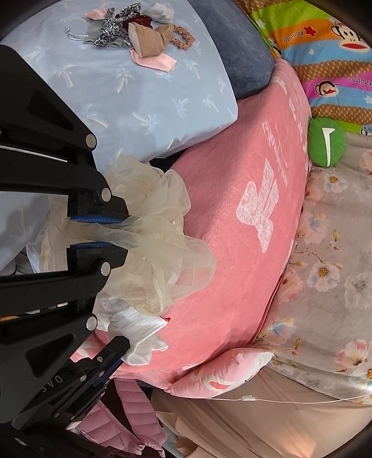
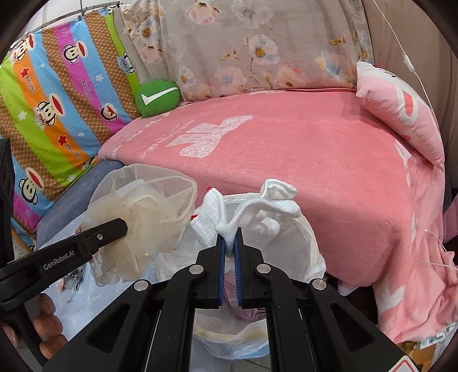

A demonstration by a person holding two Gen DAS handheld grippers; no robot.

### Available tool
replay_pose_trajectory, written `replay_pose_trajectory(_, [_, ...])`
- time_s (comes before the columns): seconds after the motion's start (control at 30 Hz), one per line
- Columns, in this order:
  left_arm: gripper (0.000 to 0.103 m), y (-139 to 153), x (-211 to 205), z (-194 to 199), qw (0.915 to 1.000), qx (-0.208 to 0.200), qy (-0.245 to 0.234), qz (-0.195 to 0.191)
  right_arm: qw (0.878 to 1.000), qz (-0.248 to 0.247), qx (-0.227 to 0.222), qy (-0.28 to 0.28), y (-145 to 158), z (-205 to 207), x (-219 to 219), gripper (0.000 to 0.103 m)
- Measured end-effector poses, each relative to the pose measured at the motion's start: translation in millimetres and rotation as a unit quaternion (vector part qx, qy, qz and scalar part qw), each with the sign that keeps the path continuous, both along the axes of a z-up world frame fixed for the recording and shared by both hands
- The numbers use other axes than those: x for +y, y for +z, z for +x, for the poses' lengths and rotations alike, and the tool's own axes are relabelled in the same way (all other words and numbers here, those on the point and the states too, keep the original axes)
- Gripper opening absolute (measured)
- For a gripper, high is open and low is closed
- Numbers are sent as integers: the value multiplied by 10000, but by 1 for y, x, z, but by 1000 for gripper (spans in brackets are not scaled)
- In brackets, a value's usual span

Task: Collect trash
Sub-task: 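Carry the tulle and white cloth over the bin and open both tools, then move both open tools back from the bin to the pile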

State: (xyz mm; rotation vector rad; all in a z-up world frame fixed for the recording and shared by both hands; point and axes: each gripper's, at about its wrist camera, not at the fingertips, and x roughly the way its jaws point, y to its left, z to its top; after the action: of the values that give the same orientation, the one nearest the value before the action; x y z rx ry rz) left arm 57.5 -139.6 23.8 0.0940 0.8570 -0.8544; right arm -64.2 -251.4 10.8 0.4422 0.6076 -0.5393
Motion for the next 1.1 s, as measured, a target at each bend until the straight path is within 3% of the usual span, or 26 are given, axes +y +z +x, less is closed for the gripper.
replay_pose_trajectory(0.03, [13, -1, -1, 0, 10000, 19, -13, 21, 10000, 5, 0, -7, 0, 0, -1, 5])
replay_pose_trajectory(0.1, [28, -2, -4, 0, 10000, 34, -25, 29, 10000, 5, -1, -8, 0, 1, -1, 5])
replay_pose_trajectory(0.17, [57, -1, -4, 1, 10000, -28, 43, 26, 10000, 10, 3, -4, -1, 1, -2, 5])
replay_pose_trajectory(0.23, [68, 1, -1, 0, 9998, -146, 142, -21, 10000, 18, 8, -1, -1, 2, -2, 5])
replay_pose_trajectory(0.37, [76, 2, 2, 1, 9996, -204, 197, -59, 10000, 52, 14, 35, -3, 5, -2, 6])
replay_pose_trajectory(0.67, [77, -2, 11, 5, 9991, -227, 362, -20, 9998, -49, 49, 160, -2, 16, 11, 16])
replay_pose_trajectory(1.1, [77, -6, 30, 11, 9982, -157, 569, -69, 9993, -93, 119, 350, -2, 29, 29, 18])
